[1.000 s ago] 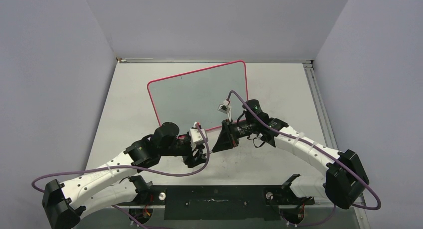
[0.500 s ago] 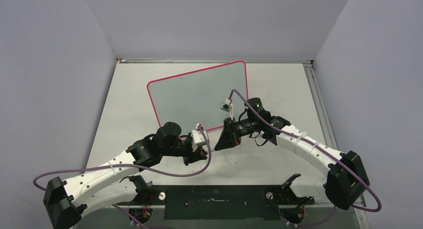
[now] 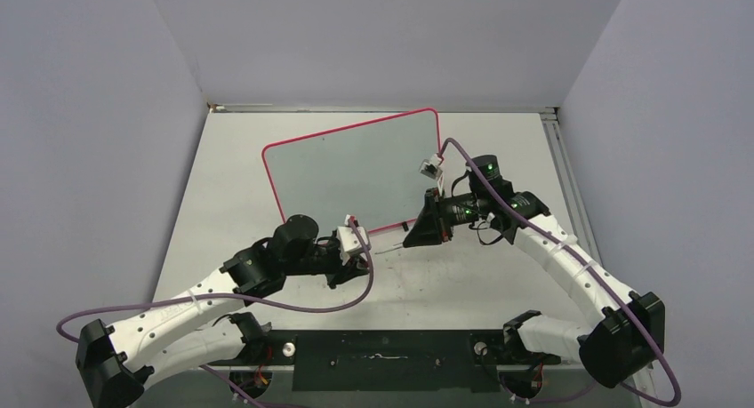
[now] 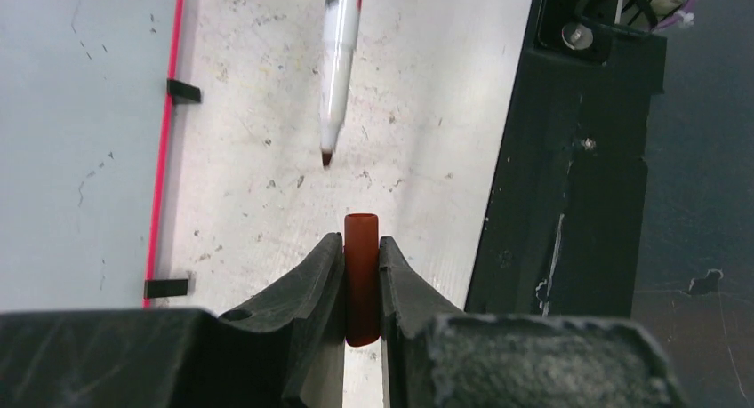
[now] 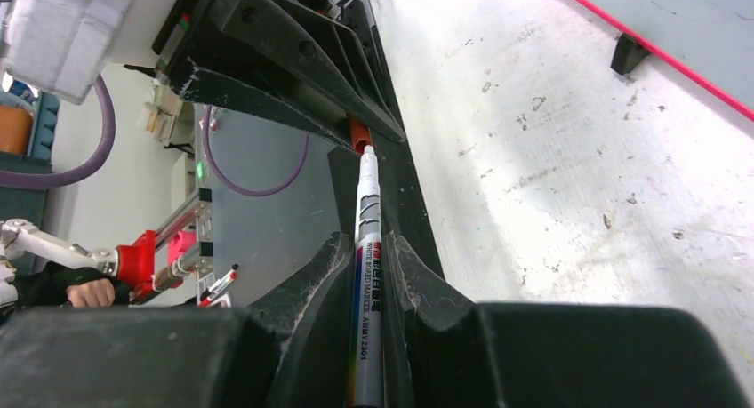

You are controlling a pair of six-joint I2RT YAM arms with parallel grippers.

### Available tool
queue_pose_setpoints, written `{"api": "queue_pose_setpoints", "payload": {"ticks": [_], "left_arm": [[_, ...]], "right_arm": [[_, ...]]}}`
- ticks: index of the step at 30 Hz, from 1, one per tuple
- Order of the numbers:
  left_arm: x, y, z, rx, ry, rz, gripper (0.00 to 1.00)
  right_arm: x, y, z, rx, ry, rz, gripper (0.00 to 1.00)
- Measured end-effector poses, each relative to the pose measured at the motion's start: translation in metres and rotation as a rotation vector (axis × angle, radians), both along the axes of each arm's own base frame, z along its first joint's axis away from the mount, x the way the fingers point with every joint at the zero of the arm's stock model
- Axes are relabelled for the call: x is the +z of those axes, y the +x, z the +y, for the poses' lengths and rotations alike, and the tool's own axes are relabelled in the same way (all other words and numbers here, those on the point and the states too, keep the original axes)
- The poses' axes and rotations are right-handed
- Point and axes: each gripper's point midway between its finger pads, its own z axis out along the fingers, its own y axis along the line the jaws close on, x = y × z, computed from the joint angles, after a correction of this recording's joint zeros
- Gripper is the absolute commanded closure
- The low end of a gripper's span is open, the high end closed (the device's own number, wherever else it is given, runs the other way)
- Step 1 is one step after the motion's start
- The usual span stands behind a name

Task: Write a sentence on the whiteboard
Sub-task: Open the whiteboard marker at the center of the board, then place the pen cap at the center of the board.

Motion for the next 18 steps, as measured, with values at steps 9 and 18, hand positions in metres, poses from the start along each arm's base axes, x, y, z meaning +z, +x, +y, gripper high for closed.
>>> {"api": "queue_pose_setpoints", "payload": {"ticks": [9, 18], "left_arm": [[-0.011, -0.001, 0.010, 0.028, 0.054, 0.020, 1.00], [-0.009, 0.004, 0.012, 0.153, 0.023, 0.118, 1.00]], "right_arm": [[0.004, 0.000, -0.011, -0.018, -0.020, -0.030, 0.95], [0.006, 0.020, -0.017, -0.128, -0.070, -0.093, 0.95]]}}
